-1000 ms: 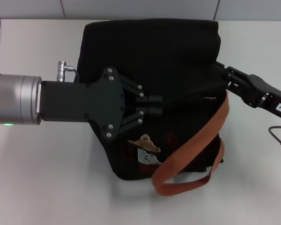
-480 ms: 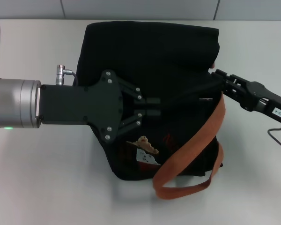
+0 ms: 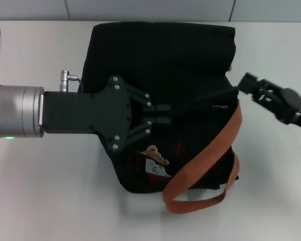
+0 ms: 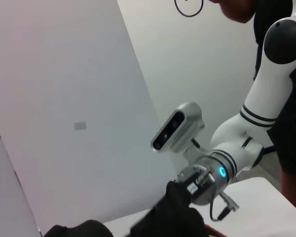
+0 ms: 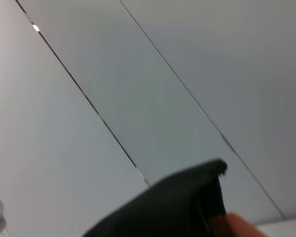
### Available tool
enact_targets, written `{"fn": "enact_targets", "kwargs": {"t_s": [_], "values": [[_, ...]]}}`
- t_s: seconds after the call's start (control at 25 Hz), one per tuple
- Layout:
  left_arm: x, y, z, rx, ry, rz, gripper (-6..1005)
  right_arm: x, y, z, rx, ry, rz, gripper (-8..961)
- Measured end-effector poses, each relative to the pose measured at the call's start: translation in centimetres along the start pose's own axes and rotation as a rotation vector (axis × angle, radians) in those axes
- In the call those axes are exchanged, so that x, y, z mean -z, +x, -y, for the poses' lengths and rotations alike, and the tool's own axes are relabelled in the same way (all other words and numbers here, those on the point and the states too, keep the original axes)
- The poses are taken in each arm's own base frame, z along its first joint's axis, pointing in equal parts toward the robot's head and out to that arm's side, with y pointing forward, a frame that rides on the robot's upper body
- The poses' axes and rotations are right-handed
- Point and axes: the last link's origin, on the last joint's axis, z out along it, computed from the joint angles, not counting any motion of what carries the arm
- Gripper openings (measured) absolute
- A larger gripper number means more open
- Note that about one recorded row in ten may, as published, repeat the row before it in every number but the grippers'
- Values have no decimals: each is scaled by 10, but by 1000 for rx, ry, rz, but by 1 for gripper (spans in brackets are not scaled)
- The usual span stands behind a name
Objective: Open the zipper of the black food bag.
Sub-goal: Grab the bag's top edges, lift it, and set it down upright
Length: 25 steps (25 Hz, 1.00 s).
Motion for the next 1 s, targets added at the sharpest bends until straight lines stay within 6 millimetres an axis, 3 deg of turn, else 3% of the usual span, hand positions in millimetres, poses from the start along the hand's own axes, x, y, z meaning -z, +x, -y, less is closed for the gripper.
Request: {"fn": "enact_targets", "kwargs": {"t_s": [0.16, 0.44, 1.0], "values": [[1, -2, -1, 11, 8, -3, 103, 17, -10, 1, 143, 22, 23, 395], [2, -2, -1, 12, 16, -14, 103, 21, -10, 3, 293, -15, -125, 395], [-1, -2, 1, 16, 13, -20, 102, -7, 9, 4, 422, -55, -191, 396]]}}
